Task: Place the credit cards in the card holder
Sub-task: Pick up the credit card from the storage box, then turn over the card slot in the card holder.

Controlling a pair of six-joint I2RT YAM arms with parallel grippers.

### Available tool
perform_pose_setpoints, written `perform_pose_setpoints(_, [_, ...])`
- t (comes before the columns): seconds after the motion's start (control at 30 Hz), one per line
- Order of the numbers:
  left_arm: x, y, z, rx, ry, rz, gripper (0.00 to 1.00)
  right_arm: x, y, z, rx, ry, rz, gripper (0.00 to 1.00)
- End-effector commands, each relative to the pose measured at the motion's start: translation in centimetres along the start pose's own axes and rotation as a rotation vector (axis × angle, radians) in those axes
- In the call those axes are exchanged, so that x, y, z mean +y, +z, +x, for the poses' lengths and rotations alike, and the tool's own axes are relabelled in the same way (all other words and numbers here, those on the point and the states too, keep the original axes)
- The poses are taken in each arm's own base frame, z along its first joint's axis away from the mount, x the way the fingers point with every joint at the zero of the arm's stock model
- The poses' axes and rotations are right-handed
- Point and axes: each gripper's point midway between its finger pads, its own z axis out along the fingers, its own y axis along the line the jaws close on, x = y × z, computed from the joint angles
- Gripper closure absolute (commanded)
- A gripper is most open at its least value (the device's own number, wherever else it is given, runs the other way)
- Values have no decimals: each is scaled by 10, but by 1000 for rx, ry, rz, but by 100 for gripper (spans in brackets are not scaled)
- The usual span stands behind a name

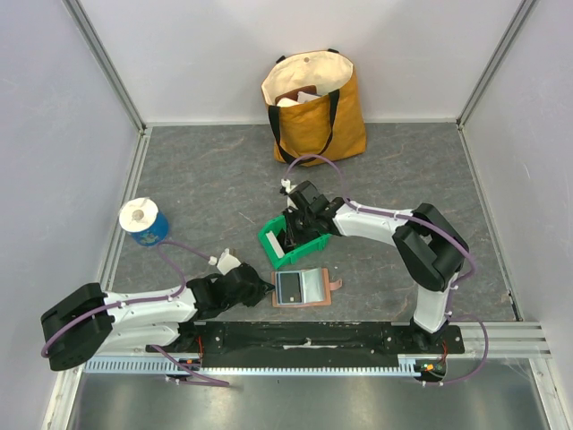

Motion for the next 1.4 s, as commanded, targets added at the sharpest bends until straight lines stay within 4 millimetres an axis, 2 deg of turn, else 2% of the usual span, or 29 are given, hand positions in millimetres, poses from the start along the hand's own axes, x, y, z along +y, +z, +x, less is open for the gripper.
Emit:
perform_pose_setpoints(0.0, [63,2,-11,-43,109,-189,98,8,-18,-34,-109,-44,25,100])
perform_pose_setpoints(0.2, [60,0,-11,-40,118,-185,98,9,-64,-68,-249,-83,97,100])
perform_pose_setpoints(0.33, [55,-2,-10,-32,126,-163,98,10,-97,-70,-308,-66,111,100])
perform_pose_setpoints(0.43, [50,-4,-9,-21,131,-142,98,17,-116,-60,-350,-23,89,100])
perform_pose_setpoints(0.53, [43,-7,-4,10,139,-118,98,30,-127,-36,-392,8,92,100])
perform_pose_setpoints(0.6, [40,-9,0,33,136,-108,98,46,-131,-20,-429,40,85,100])
perform_pose_setpoints(0.67, [38,-11,3,48,127,-100,98,65,-133,0,-474,66,76,100])
perform_pose_setpoints(0.8, [29,-13,7,69,116,-78,98,81,-130,27,-558,147,94,100])
perform_pose_setpoints(0.97, [17,-17,15,96,107,-54,98,110,-108,52,-570,126,133,100])
perform_pose_setpoints(1.07, [14,-18,17,103,100,-46,98,117,-96,61,-571,99,182,100])
perform_pose_setpoints(1.37, [8,-26,17,103,63,0,98,115,-74,73,-559,50,274,100])
